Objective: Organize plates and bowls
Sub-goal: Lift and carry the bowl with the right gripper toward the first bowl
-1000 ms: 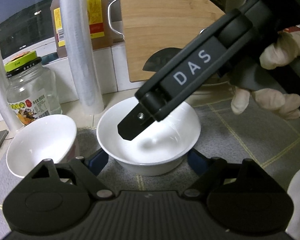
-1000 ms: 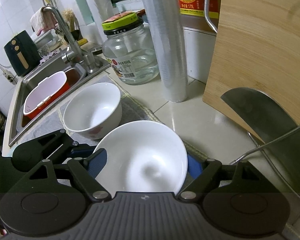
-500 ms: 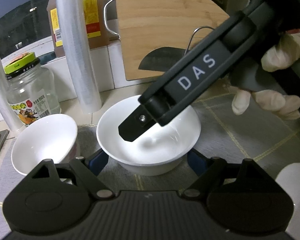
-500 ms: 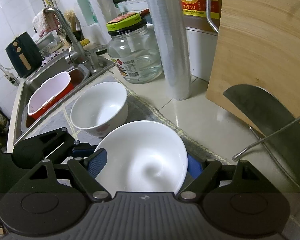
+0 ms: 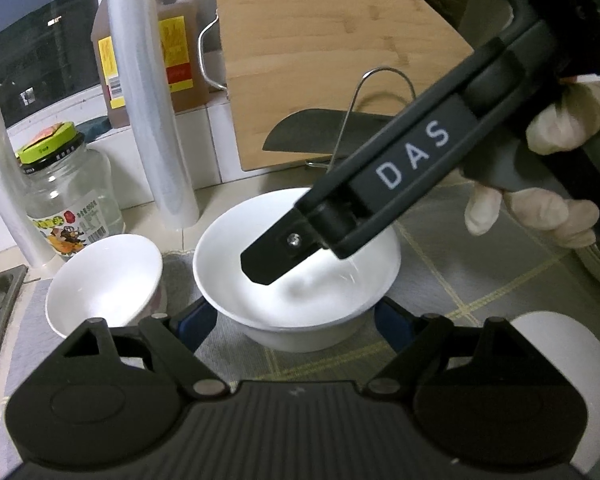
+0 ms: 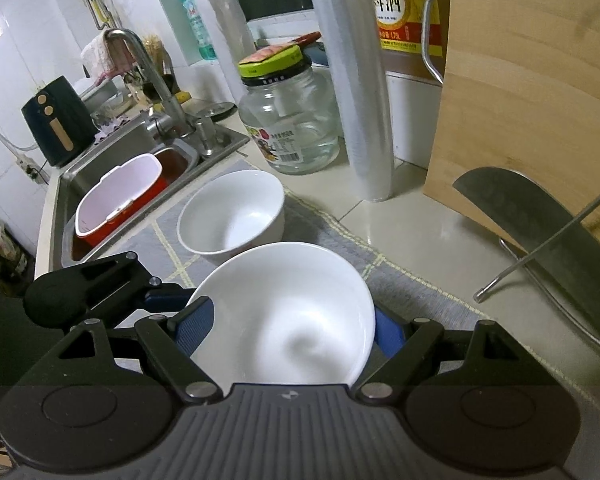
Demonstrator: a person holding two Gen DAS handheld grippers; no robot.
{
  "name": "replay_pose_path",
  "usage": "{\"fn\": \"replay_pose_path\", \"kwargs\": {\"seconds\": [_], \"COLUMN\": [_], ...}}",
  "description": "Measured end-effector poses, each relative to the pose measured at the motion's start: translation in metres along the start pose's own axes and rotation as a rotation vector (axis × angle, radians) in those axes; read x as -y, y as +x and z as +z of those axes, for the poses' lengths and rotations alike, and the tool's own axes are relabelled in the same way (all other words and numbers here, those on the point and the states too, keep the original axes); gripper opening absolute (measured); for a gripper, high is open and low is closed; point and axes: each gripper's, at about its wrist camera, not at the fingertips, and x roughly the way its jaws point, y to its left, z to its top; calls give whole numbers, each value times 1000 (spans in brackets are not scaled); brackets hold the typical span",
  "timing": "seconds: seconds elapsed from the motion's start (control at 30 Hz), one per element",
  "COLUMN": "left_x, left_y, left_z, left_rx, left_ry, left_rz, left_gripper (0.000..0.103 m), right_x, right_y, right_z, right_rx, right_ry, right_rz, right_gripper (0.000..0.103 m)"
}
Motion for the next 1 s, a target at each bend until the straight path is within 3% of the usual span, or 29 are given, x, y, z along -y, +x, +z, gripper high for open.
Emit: {"fn": "replay_pose_path", "kwargs": {"seconds": [1.0], "left_x": [32], "left_y": [-75], "left_z": [-19], "left_rx": [-19], "left_ry": [46], "left_rz": [-111], "left_gripper": [86], "right_x": [-64], "right_y": [-72], "right_z": [-56], "right_rx": [82], "right_ry": [50], "right_rz": [-40], "right_gripper": [87]}}
